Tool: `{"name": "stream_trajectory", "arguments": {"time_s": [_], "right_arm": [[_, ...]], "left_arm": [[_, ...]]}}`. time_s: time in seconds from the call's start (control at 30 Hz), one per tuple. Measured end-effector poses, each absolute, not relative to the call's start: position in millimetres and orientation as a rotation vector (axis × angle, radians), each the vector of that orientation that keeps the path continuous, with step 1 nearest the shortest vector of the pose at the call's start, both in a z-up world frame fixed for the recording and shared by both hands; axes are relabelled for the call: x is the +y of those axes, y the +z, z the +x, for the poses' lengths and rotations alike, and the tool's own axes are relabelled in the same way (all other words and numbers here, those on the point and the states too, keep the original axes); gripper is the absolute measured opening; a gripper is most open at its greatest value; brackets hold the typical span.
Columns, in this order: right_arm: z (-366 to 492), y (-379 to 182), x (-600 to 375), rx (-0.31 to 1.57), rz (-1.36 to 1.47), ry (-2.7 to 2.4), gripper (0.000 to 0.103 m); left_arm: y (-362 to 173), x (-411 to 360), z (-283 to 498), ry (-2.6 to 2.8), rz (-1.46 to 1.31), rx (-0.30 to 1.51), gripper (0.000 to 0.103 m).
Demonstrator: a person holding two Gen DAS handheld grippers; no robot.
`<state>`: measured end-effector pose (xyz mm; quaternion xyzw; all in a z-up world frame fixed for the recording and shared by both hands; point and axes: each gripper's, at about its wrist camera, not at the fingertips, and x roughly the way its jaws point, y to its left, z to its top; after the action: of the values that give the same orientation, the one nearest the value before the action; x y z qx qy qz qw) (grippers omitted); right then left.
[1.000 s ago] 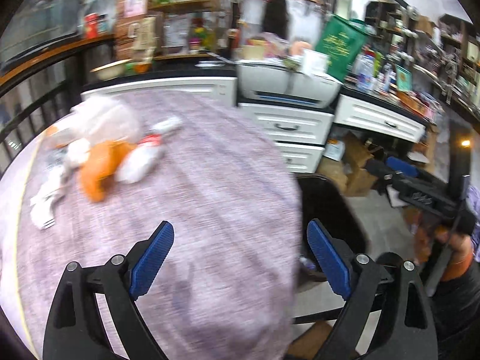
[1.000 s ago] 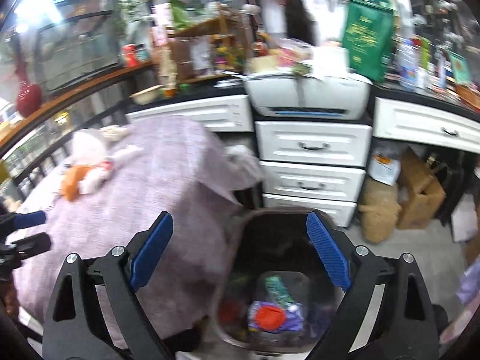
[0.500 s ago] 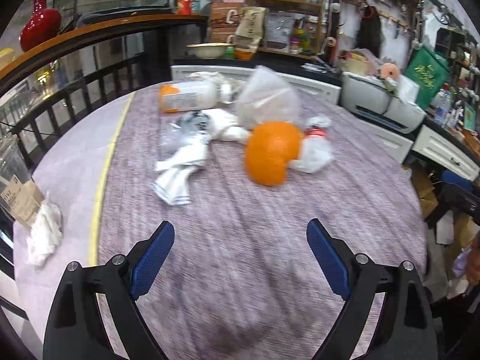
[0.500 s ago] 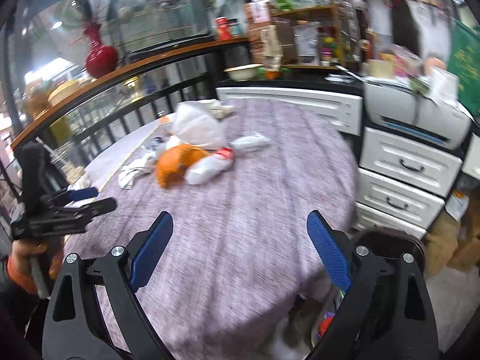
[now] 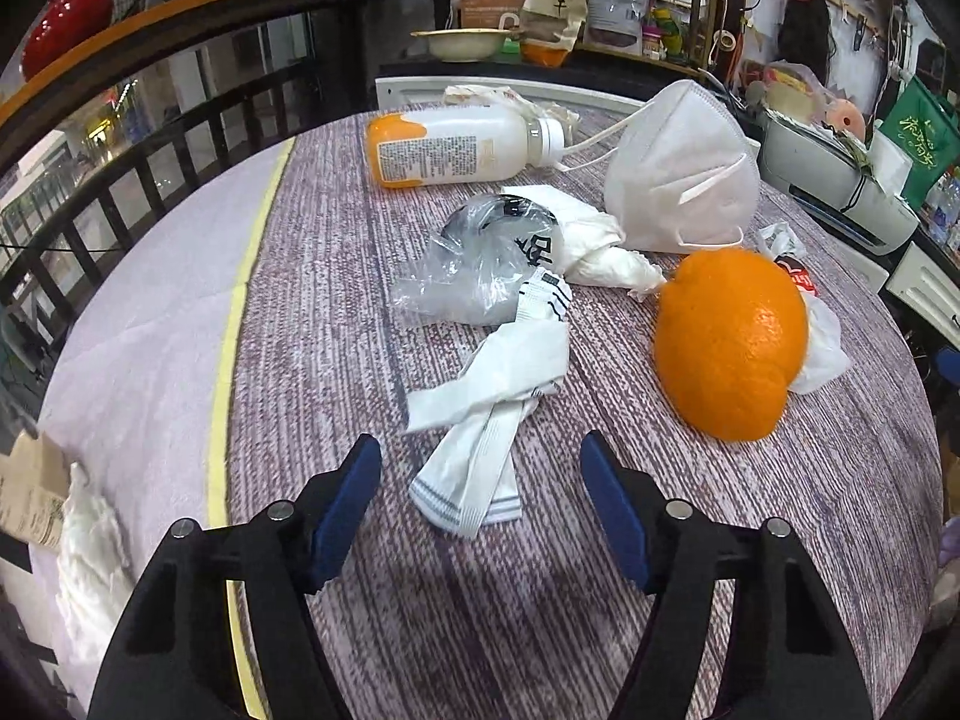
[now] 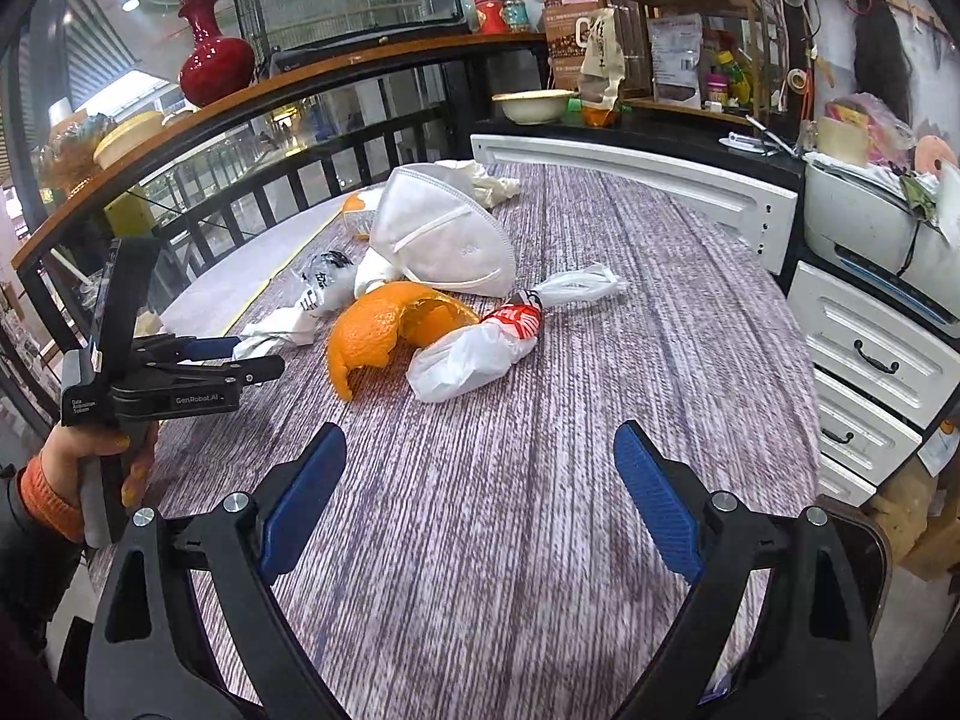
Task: Collect trash
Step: 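Grasp the white plastic bag with the left gripper while the right grasps the red-printed bag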
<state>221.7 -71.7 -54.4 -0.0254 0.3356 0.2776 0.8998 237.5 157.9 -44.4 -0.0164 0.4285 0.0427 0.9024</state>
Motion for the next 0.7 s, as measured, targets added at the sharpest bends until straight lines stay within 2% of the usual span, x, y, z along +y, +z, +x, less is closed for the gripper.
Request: {"name": "stream_trajectory", "arguments": {"time_s": [0.07,0.13,0.23,0.37,0.43,0.47,0.53,0.63,0.7], "right_arm": [[233,-57,-63,0.706,-0.058,0.568,0.089],[243,-60,-53,0.715,-0.082,0.560,0.085],[261,-71,-38,0.751,-0.110,0.550,0.074],[280,-82,-24,0.783,-0.118,0.531,0.070],[292,-86,-22,0.823,-0.086,0.540,0.051],[297,-88,-22,0.840,-0.067,0.546,0.046],[302,-91,-19,0.864,-0.068,0.559,0.021],[299,-91,-16,0.860,-0.096,0.556,0.011],[294,-90,-18,0.847,-0.111,0.539,0.009]], "left_arm": [[-45,156,241,0.079,-0.027,0.886,0.064],[-46,154,244,0.072,-0.014,0.891,0.058],[-46,148,243,0.068,0.022,0.889,0.043],[-45,143,240,0.049,0.038,0.882,0.022],[-45,142,239,0.041,0.034,0.882,0.014],[-45,142,239,0.038,0.026,0.881,0.010],[-45,143,238,0.033,0.015,0.881,0.010],[-43,143,235,0.031,0.008,0.869,0.010],[-42,141,232,0.028,0.009,0.863,0.009]]}}
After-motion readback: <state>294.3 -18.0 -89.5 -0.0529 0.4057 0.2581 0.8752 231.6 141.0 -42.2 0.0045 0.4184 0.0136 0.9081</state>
